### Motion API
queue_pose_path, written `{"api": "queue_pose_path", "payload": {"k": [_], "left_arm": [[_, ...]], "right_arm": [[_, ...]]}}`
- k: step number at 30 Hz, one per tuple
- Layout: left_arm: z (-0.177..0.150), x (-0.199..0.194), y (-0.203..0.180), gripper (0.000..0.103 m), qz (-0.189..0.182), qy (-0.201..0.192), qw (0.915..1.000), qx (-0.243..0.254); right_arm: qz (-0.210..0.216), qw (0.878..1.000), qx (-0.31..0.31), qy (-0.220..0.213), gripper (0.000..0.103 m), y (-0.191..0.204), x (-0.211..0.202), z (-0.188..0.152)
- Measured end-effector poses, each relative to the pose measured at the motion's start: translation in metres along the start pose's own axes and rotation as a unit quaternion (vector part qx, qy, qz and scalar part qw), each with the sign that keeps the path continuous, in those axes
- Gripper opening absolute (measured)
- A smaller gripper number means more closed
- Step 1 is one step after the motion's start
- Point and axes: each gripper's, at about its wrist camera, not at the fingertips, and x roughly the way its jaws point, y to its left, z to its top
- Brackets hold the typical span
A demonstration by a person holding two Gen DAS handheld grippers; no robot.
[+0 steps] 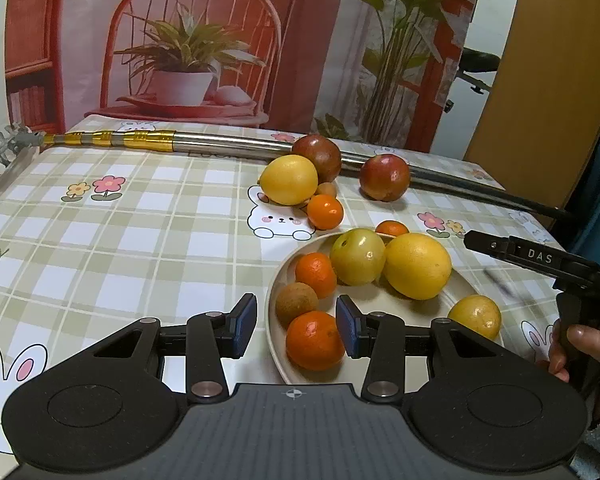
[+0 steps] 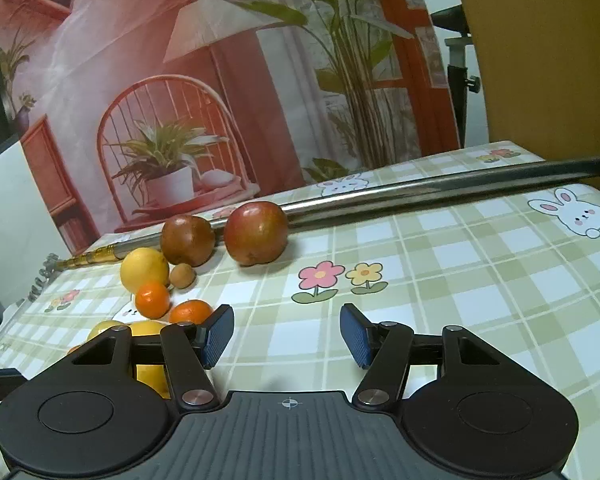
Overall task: Organize fruits
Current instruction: 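Lower the mandarin onto the plate and open the left tool while the right tool sets the grapefruit down, then move both tools back to the fruit pile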
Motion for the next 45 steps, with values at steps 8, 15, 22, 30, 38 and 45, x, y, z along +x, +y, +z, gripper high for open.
{"api": "queue_pose_path", "payload": {"k": [8,15,22,30,38,45], "left_arm": [[-0.002,0.002,0.0,0.046,0.001,0.008,1.0,-0.002],[-0.001,0.005,0.001,0.046,0.001,0.014,0.9999,0.0],[0.022,0.007,0.005,0.046,-0.006,0.019,0.9998,-0.006],[0.076,0.014,-0.003,0.046,-0.03,0.002,0.9995,0.005],[0.102,0.069,-0.01,0.045,-0.045,0.047,0.9974,-0.03],[0.105,0.117,-0.007,0.045,-0.041,0.085,0.9938,-0.06]], "right_arm": [[0.005,1.0,-0.01,0.005,0.056,0.004,0.002,-0.008],[0.011,1.0,0.008,0.003,0.056,-0.002,0.0,-0.007],[0.013,1.0,0.013,0.0,0.056,-0.003,0.0,-0.008],[0.017,1.0,0.025,-0.007,0.056,-0.006,-0.001,-0.008],[0.02,0.999,0.035,-0.014,0.057,-0.01,-0.003,-0.009],[0.023,0.999,0.043,-0.019,0.056,-0.013,-0.004,-0.009]]}}
